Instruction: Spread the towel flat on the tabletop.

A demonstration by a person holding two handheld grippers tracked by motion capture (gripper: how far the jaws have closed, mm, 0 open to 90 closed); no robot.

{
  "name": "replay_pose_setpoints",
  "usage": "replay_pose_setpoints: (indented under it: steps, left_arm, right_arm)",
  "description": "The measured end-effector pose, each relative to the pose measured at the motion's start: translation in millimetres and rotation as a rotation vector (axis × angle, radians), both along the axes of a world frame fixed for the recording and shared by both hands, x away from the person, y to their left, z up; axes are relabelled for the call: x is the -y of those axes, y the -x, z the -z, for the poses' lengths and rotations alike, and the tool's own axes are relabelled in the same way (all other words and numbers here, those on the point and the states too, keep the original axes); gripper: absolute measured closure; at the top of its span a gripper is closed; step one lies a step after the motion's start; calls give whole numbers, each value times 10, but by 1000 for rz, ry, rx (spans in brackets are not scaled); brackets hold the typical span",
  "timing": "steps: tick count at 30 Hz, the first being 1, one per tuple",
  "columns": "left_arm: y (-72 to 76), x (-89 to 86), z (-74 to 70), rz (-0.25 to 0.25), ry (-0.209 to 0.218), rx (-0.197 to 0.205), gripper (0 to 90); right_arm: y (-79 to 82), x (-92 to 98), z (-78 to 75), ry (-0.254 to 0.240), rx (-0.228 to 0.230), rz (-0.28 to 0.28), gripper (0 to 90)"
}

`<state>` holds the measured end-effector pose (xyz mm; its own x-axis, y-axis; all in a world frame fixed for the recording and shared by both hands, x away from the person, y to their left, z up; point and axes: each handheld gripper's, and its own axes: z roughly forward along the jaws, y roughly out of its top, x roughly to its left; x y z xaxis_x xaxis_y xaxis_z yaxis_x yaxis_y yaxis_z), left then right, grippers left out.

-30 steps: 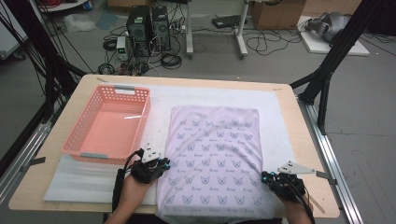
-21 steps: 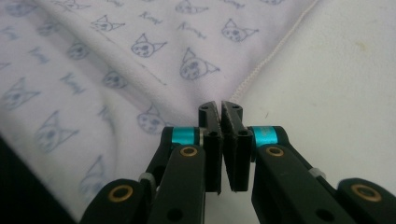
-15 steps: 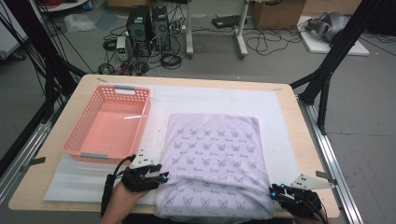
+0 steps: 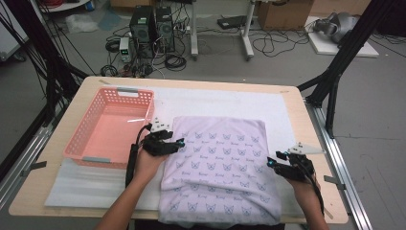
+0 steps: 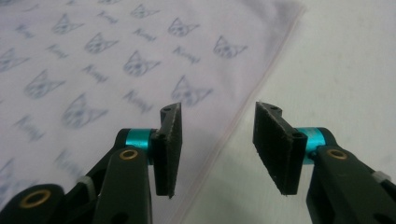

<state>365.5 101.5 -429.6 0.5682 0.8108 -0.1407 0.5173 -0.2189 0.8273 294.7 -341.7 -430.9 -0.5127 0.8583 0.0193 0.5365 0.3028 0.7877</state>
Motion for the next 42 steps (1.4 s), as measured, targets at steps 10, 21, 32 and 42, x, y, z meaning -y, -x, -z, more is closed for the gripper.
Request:
replay_pose_setpoints:
  steps: [10,21,32,42]
  left_arm:
    - [-547,93,79,-98,11,-5,467]
    - [-749,91,205,-139,-129,-28,476]
    - [-816,17,190,-233,-80,47,864]
    - [-819,2,134,-276,-88,214,762]
  right_arm:
    - [-634,-51,-9,-14,-4,29,345]
    - [-1073,-167,55,8,-48,64,453]
    - [-1293,-193,135,21,-85,113,854]
    - [-1371,-305,0,87,133,196,857]
